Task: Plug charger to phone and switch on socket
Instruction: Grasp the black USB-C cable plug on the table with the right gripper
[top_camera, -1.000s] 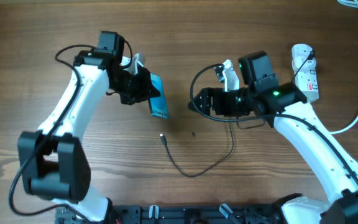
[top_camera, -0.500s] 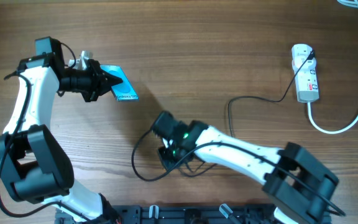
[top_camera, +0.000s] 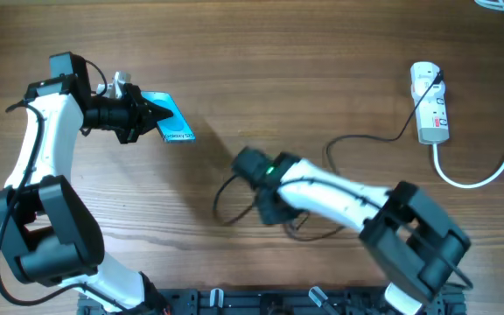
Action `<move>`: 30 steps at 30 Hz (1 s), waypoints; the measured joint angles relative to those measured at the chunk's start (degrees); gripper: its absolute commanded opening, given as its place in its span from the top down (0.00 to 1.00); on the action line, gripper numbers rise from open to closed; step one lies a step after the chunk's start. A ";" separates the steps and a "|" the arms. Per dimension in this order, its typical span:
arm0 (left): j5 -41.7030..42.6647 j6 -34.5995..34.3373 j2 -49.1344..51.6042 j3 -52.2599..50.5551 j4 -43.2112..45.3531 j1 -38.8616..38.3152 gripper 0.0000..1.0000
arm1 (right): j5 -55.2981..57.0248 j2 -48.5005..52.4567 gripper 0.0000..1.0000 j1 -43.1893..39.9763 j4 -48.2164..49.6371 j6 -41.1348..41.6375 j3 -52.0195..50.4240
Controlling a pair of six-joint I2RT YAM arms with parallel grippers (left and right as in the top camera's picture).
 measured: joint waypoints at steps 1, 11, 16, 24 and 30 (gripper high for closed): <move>0.00 0.00 0.00 0.00 -0.02 0.00 0.96 | 0.35 0.04 0.88 -3.34 -0.31 -1.01 0.00; 0.17 -0.02 0.00 0.00 -0.07 0.02 0.96 | -5.05 0.04 0.01 -9.75 4.44 -5.29 0.17; 0.17 0.00 0.00 0.00 -0.04 0.00 0.96 | -2.69 0.04 0.01 -9.75 9.49 -5.35 0.44; 0.17 0.00 0.00 0.00 -0.81 0.00 0.96 | -2.21 0.04 0.07 -9.75 13.68 -5.55 0.44; 0.17 0.00 0.00 0.00 -1.09 0.00 0.96 | -2.36 0.04 0.61 -9.75 12.72 -3.19 0.44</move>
